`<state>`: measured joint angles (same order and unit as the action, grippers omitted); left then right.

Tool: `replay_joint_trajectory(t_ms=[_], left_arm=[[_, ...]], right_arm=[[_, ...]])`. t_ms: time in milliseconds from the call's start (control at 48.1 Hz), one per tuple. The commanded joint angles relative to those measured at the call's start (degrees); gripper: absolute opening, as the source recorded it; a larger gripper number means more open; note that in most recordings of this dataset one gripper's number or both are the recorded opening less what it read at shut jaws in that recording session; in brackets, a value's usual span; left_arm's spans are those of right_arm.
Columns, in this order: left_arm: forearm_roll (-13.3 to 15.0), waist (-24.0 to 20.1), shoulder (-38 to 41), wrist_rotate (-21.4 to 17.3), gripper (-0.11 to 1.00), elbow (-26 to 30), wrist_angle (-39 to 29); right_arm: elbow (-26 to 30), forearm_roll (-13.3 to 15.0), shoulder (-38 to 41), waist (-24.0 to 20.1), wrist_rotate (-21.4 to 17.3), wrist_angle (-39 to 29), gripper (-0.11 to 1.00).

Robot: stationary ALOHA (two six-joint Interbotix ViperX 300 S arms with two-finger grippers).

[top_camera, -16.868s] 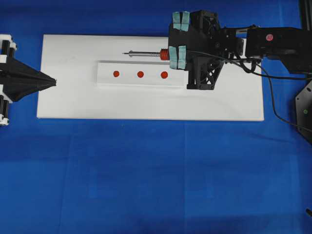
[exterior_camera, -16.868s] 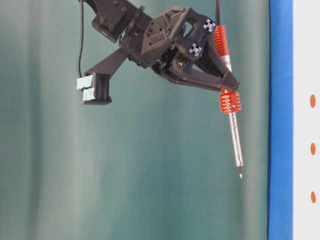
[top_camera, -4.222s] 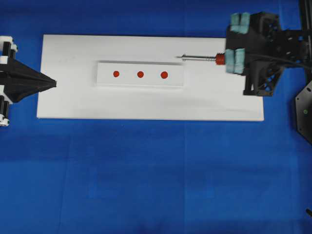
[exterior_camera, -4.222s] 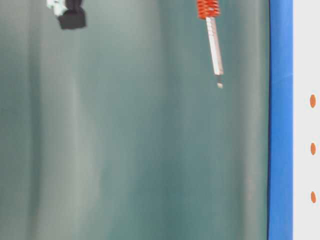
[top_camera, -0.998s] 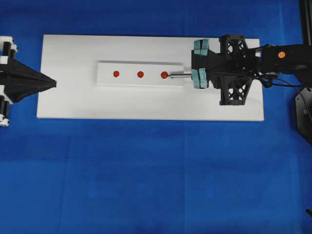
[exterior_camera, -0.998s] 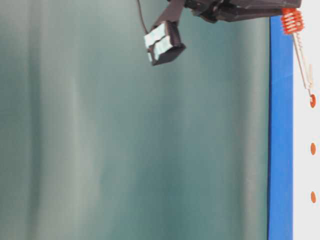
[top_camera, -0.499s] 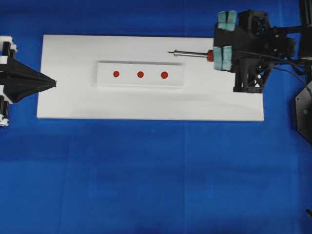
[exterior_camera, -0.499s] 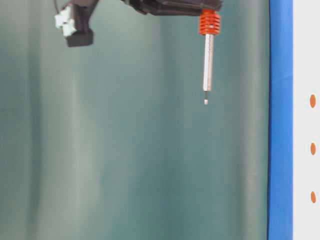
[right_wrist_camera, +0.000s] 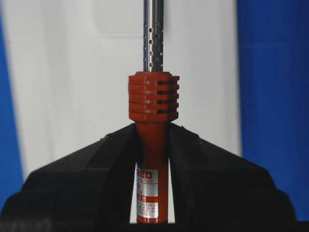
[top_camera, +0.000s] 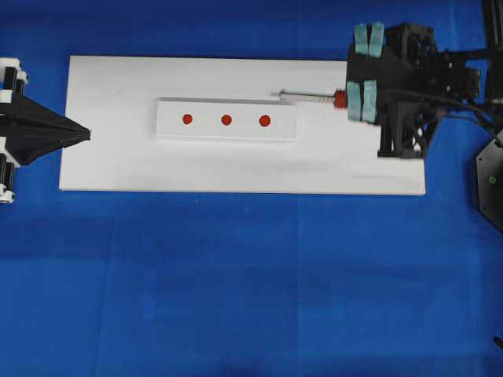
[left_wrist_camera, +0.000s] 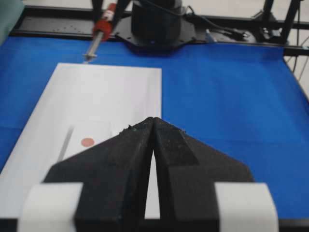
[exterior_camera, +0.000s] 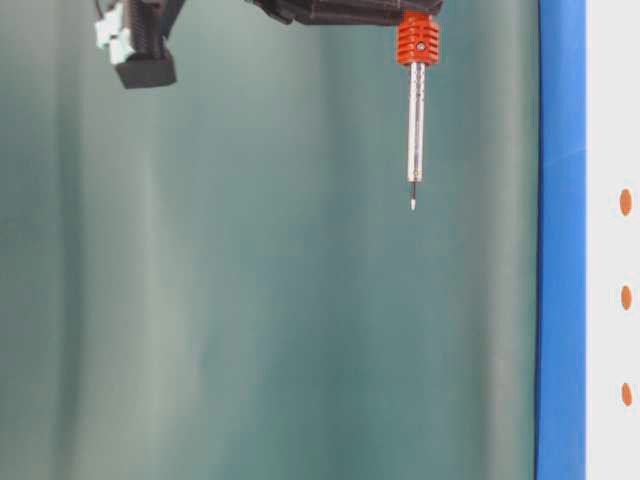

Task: Touch the tip of the soldering iron to the mark.
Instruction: 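Lift the iron and carry it back down to the blue cloth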

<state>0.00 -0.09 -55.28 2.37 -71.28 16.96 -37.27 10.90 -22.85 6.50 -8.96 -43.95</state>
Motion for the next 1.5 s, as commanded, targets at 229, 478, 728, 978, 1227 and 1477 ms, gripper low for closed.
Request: replay_joint_trajectory(t_ms=[229,478,728,978,1227,1477], left_arm=[[-0.1,-0.1,0.2,0.2,0.00,0.6,0.7],[-0.1,-0.1,0.1,0.5,0.00,0.5,0.7],[-0.1,-0.1,0.2,1.0,0.00,0.5,0.7],[-0.1,-0.1,0.1,1.1,0.00,0.5,0.7],[-0.1,-0.1,0.1,1.1,0.00,0.5,0.7],[-0.1,-0.1,0.0,1.1,0.00,0.6,0.7]], right_arm=[[-0.2,1.9,-2.2,-13.2,-14.2,-0.7,0.07],[0.5,7.0,-0.7,-26.2,-28.9,-1.9,0.07],[3.5,13.0,3.8,-37.0,-41.6,-6.9,0.07],[6.7,14.6,7.6,-38.4,-42.5,-7.4,0.07],[13.1,16.3,14.2,-34.6,-41.0,-2.9,0.07],[23.2,16.3,23.2,-30.3,-34.8,-0.5,0.07]])
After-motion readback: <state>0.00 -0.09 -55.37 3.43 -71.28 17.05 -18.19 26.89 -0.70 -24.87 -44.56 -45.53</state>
